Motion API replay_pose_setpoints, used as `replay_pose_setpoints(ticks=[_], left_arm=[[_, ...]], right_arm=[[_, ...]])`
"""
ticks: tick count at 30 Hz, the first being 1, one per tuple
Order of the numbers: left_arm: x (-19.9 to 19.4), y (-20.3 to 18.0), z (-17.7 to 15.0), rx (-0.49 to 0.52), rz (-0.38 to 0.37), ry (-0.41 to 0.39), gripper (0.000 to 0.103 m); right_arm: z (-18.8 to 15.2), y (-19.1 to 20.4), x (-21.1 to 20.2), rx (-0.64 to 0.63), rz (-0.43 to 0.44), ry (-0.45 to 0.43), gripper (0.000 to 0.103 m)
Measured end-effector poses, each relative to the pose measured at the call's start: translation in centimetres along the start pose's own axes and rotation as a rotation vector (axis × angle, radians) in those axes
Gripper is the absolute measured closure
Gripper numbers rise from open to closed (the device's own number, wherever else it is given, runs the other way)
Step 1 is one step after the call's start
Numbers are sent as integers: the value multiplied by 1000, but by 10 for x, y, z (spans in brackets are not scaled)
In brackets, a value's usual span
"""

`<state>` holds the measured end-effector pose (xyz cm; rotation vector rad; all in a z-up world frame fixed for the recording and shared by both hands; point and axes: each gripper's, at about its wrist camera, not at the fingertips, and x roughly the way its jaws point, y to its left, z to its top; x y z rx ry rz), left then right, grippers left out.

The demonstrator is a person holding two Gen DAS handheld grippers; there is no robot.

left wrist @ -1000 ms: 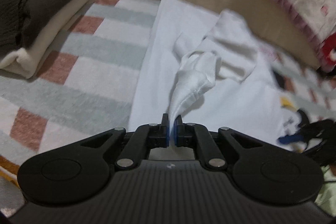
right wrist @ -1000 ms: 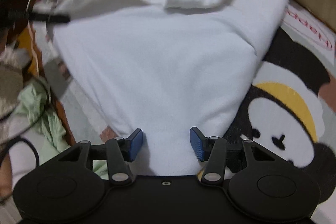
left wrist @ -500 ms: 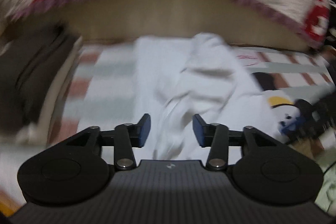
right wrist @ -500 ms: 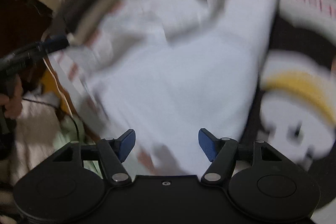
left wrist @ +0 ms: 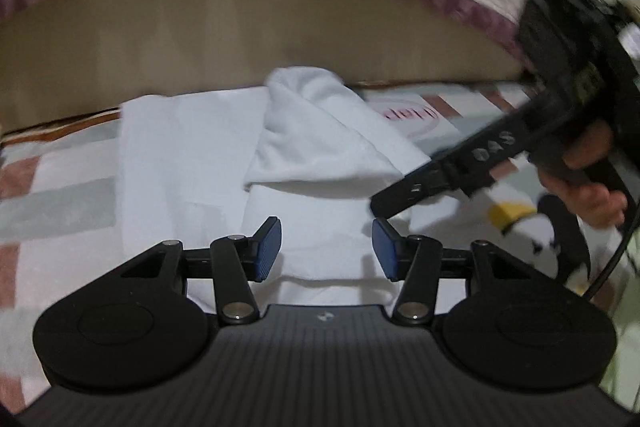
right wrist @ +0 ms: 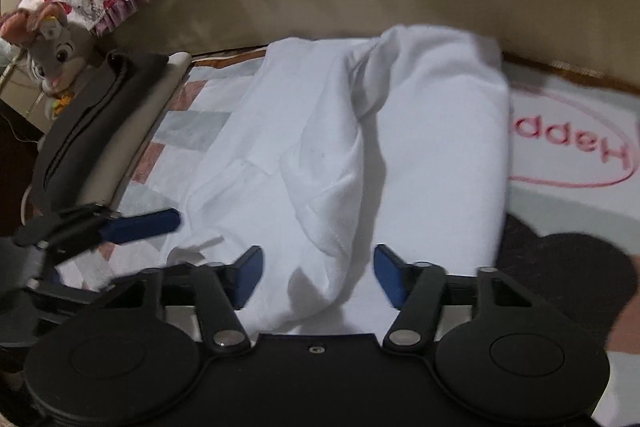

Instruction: Fold clothes

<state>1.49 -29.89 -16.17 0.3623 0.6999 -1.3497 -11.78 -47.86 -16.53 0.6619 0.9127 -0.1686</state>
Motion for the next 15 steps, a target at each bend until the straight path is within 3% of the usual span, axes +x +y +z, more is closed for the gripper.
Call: replay_pose_setpoints(ticks=[2, 4, 8, 12, 15], left_arm=[[5, 9, 1, 9, -70, -24, 53], [9, 19, 1, -41, -96, -27, 53], [9, 31, -6, -116, -141, -43, 53], [14, 40, -3, -179, -155, -16, 42], [16, 41, -1, -206, -110, -2, 32]], right_arm=[[2, 1, 11, 3, 15, 13, 60], [8, 4, 14, 3, 39, -3, 95], [29, 13, 5, 25, 143, -71, 95], [60, 30, 2, 44, 207, -87, 95], [75, 41, 9, 36, 202, -74, 95]])
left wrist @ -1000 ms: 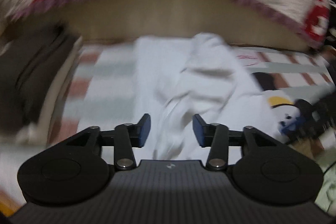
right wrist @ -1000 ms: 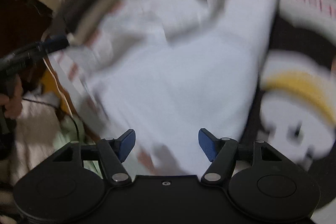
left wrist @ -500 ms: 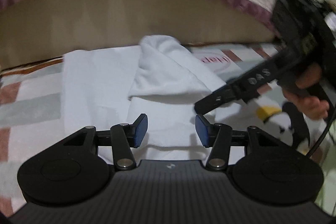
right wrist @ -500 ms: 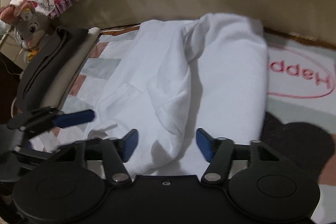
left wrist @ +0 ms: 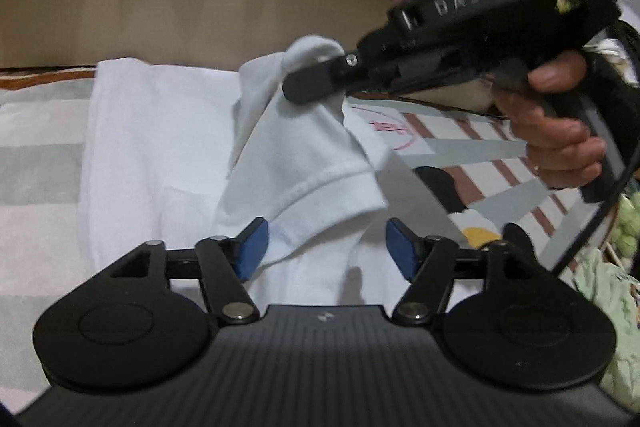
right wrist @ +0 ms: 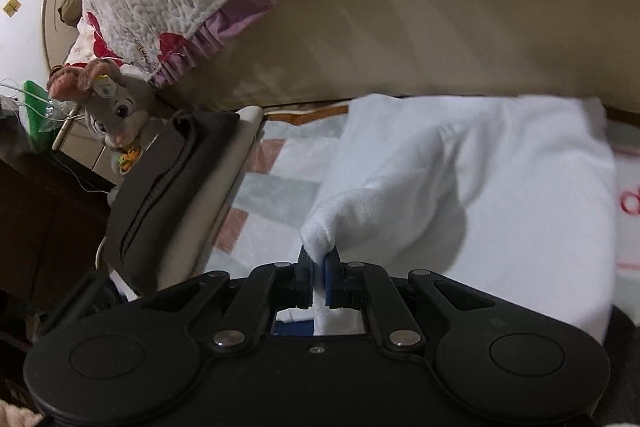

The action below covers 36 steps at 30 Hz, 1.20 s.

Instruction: Fold clothes

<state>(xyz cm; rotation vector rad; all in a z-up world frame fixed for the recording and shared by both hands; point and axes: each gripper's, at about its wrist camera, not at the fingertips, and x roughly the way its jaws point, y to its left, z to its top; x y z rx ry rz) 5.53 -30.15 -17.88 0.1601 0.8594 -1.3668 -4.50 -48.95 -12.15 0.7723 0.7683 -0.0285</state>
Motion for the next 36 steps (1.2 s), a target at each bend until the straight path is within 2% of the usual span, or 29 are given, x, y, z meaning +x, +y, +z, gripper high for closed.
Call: replay_pose_setpoints(ticks=[2, 5, 7, 8, 9, 10, 11, 12, 13, 15, 17, 20, 23, 24, 25, 28, 32, 34, 35, 36], left_arm=[[-1, -1, 2, -14, 36, 2, 30], [-1, 2, 7, -48, 66, -44, 28], [2, 8, 9, -58, 158, -78, 28], [2, 12, 7, -39, 252, -105, 28], [2, 17, 5, -10, 373, -129, 28], [2, 26, 3, 11, 472, -130, 29], [-1, 40, 2, -23, 498, -113, 30], [-6, 58, 0, -99, 480, -93, 30], [-12, 74, -2, -195, 433, -93, 30], [-24, 98, -5, -396, 292, -130, 30], [-27, 107, -3, -477, 212, -159, 29], [-21, 98, 1, -397, 253, -116, 28], [-12, 87, -1, -318, 290, -77, 32], [-10, 85, -2, -286, 301, -75, 50], [-9, 84, -2, -244, 315, -69, 92], [-8, 79, -2, -169, 353, -67, 93], [-7, 79, -2, -168, 401, -60, 93], [-3, 80, -2, -156, 443, -60, 87], [-2, 82, -2, -160, 448, -57, 85], [-4, 83, -1, -177, 446, -57, 83]], right_arm=[[8, 8, 8, -9, -7, 9, 95], [17, 15, 20, 4, 6, 16, 95], [23, 20, 29, 1, -6, 18, 95], [26, 21, 34, -1, -18, 14, 95], [29, 23, 39, -4, -31, 11, 91], [31, 23, 42, 5, -88, -14, 77], [30, 20, 42, 10, -155, -41, 61], [27, 17, 40, 2, -209, -71, 42], [21, 11, 34, -10, -251, -118, 43], [7, -12, 15, 1, -304, -185, 43], [-2, -39, -1, 60, -333, -205, 43], [-14, -78, -24, 114, -383, -209, 43], [-20, -94, -38, 72, -435, -193, 43], [-21, -97, -40, 58, -444, -187, 43], [-22, -100, -43, 44, -454, -182, 43], [-22, -106, -40, 45, -457, -169, 42], [-17, -108, -28, 50, -449, -151, 41], [-17, -105, -22, 18, -502, -132, 41], [-19, -104, -19, -15, -557, -106, 41], [-23, -103, -21, -34, -568, -101, 41]])
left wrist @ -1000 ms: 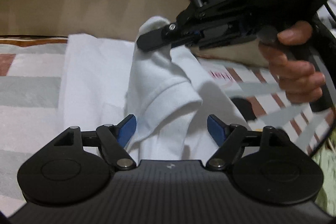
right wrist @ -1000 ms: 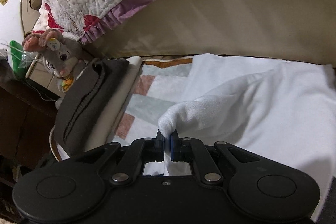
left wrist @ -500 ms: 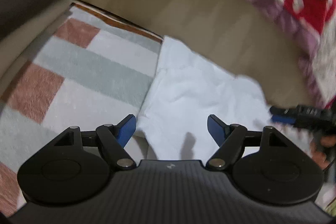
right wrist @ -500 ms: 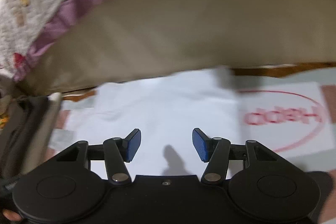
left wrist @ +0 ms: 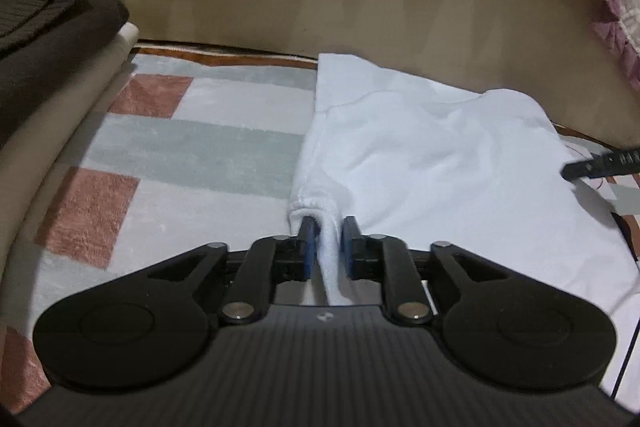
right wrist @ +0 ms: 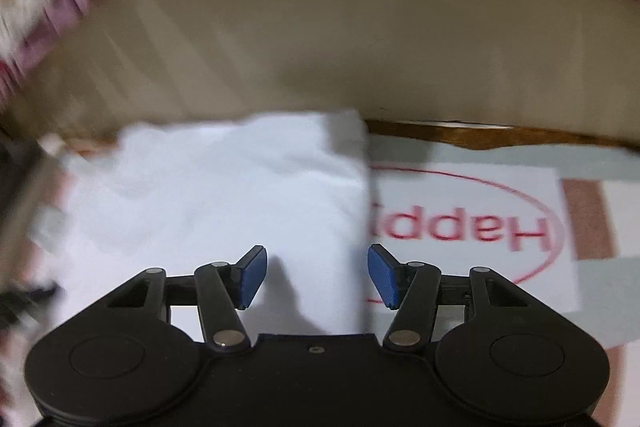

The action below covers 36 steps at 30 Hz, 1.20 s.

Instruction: Fold clothes

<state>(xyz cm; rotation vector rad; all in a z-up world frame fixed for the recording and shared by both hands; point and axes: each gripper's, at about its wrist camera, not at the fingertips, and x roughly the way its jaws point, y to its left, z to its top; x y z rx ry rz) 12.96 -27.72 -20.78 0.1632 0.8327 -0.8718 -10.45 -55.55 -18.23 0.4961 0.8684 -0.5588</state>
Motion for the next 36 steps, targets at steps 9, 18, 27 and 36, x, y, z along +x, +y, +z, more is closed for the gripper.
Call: replay_pose_setpoints(ticks=[9, 18, 27, 36], left_arm=[[-62, -4, -3, -63, -67, 28, 56], [-81, -33, -63, 64, -12, 260, 53], [-113, -2, -92, 82, 50, 302, 80], [-151, -35, -83, 167, -158, 90, 72]], right_arm=[[-95, -37, -88, 123, 313, 65, 41], [-216, -40, -131, 90, 377, 148, 65], [-258, -36, -170, 54, 415, 137, 97], [-253, -33, -164, 71, 418, 125, 81]])
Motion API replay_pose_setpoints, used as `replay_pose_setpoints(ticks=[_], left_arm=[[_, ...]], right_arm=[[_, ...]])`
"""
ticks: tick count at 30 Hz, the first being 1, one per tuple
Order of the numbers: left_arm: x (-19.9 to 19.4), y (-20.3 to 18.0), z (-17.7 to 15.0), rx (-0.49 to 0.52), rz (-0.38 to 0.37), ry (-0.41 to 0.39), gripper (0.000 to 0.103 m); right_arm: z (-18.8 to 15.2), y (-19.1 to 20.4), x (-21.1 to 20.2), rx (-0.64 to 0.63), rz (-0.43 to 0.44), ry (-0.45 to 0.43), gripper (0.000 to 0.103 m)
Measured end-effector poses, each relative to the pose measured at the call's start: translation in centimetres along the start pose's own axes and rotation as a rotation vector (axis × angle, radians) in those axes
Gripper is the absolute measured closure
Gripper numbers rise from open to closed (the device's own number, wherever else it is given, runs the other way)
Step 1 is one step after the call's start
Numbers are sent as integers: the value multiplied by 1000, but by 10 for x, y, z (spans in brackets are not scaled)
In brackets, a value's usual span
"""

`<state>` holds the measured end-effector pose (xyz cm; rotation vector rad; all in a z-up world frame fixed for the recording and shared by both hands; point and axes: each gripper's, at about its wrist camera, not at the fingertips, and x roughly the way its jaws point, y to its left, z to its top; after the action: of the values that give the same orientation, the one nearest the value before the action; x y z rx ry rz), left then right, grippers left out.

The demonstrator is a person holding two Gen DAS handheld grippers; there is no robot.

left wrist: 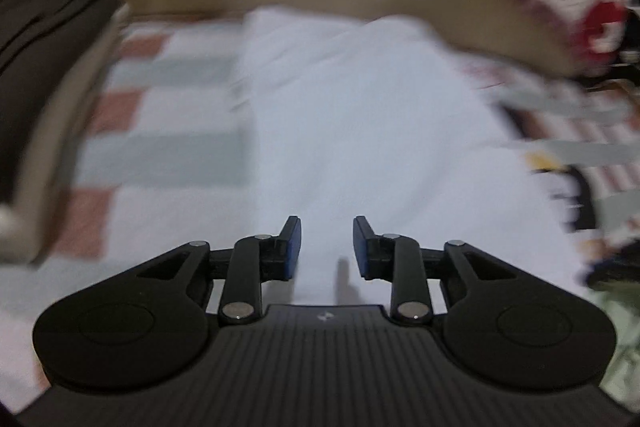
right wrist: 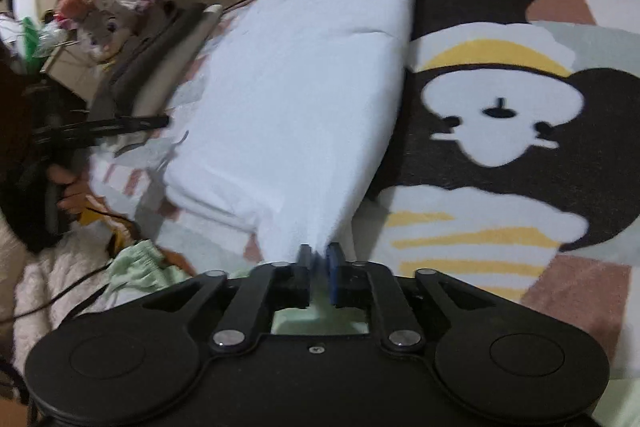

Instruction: Fold clothes

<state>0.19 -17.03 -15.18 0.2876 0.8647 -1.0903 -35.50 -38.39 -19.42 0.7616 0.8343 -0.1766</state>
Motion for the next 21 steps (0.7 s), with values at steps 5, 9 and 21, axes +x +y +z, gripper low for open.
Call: replay_pose_setpoints(ticks=[5, 9, 21], left_arm=[[6, -38, 3, 83, -114, -33, 72], [11, -54, -4, 142, -39, 0, 72], [14, -33, -10, 90, 109, 124, 60]], right_arm=[[15, -17, 27, 91, 23, -98, 64], [6, -6, 21, 79, 72, -13, 95], [-10, -11, 3, 115, 76, 37, 97]])
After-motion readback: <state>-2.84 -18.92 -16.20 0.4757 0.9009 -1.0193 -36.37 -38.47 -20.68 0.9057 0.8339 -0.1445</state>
